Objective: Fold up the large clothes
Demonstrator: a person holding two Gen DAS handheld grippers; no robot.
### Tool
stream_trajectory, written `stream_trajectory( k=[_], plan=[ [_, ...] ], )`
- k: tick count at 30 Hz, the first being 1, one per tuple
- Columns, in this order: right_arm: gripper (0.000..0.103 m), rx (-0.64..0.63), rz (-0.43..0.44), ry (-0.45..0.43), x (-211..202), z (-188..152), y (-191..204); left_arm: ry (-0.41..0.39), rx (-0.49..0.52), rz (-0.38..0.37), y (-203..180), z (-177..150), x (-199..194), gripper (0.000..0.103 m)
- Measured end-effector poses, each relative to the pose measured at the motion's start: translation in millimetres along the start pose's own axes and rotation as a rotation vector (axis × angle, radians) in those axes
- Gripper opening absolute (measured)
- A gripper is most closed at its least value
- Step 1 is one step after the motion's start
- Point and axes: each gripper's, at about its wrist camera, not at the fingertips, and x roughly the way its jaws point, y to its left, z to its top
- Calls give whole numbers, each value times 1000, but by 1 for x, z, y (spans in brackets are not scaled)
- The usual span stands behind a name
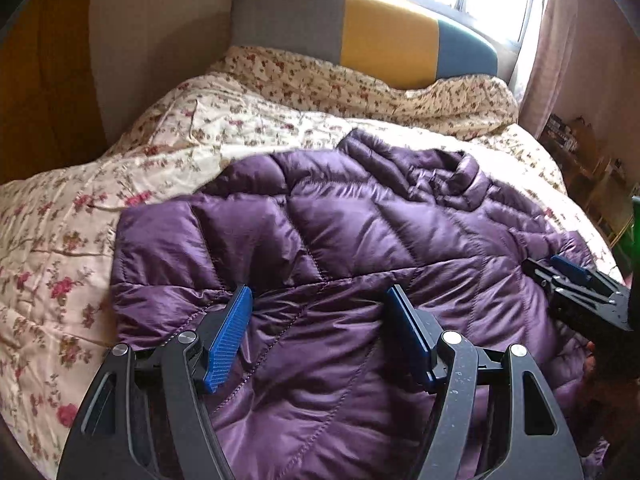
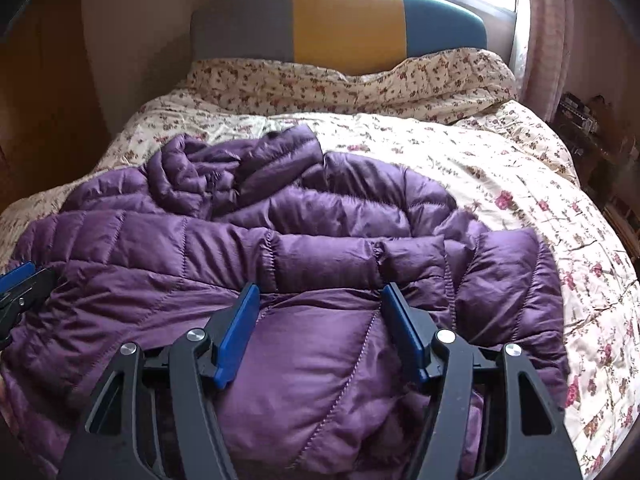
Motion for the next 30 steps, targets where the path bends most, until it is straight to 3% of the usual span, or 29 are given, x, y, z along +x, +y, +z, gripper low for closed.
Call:
stream_trajectory(
  k=[5,15,18,19,20,24,30],
  plan=[
    [63,-12,2,21,18,-7,2,27,-34,-28,10,-9,23,71],
    [65,-24,-15,24,24,-6,6,38,-43,-38,10,-9,22,72],
    [74,-30,15,30,12,-1,4,46,-49,-27,9,-7,7,82],
    [86,-34,19,26,7,1,3,35,-54,-32,9,-8,-3,84],
    [89,-36,23,17,-1,1,2,29,-54,-33,10,-11,-10,84],
    [90,-44,66,14,-36,-10,-7,14,-31,-22,16,-29,-41,84],
    [90,-31,119,94,-79,-53,-34,22,-58,-33,39,-69,-91,84]
  ],
)
